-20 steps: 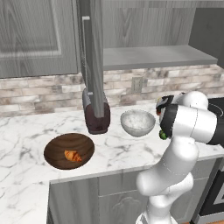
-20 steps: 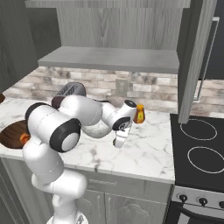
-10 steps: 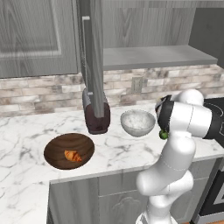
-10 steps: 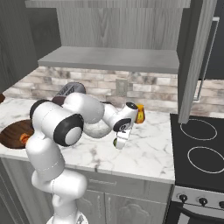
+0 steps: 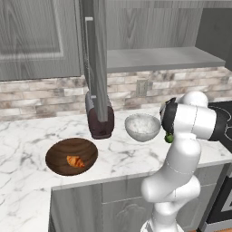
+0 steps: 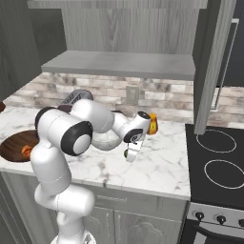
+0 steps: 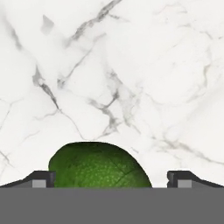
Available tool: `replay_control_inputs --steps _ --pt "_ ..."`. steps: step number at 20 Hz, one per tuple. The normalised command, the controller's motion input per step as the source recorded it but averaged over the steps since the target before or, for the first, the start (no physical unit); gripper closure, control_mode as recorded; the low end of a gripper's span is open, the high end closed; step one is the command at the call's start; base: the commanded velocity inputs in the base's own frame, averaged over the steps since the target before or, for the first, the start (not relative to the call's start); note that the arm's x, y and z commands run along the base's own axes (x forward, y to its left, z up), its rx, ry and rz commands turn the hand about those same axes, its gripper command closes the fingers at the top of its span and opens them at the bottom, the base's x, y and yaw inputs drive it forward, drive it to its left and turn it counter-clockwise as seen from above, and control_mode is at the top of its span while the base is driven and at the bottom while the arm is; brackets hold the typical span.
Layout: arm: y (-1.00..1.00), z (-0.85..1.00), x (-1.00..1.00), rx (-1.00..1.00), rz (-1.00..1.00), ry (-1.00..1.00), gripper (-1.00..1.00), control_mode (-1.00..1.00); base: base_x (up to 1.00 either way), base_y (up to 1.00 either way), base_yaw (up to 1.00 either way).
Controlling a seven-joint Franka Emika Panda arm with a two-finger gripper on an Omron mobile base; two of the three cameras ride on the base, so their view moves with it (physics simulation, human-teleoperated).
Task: Pick both bowls and place them on the counter. Then place the avocado in one bowl and place the croissant in the other bowl.
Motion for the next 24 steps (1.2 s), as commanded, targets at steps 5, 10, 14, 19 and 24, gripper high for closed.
replay_control_inputs --steps 5,10,14,19,24 --pt "0.27 -0.2 0.04 0.0 -0.01 0.03 1.0 -1.0 0.0 0.0 0.0" --pt "0.17 -0.1 0.03 0.01 0.0 0.0 1.0 -1.0 0.0 0.0 0.0" --pt "0.0 -0.01 0.0 0.04 0.0 0.0 1.0 -1.0 0.0 0.0 0.0" --pt "-0.14 0.25 -0.16 0.04 -0.06 0.0 1.0 -1.0 0.0 0.0 0.0" --pt "-0.19 0.49 -0.32 0.02 -0.06 0.0 1.0 -1.0 0.0 0.0 0.0"
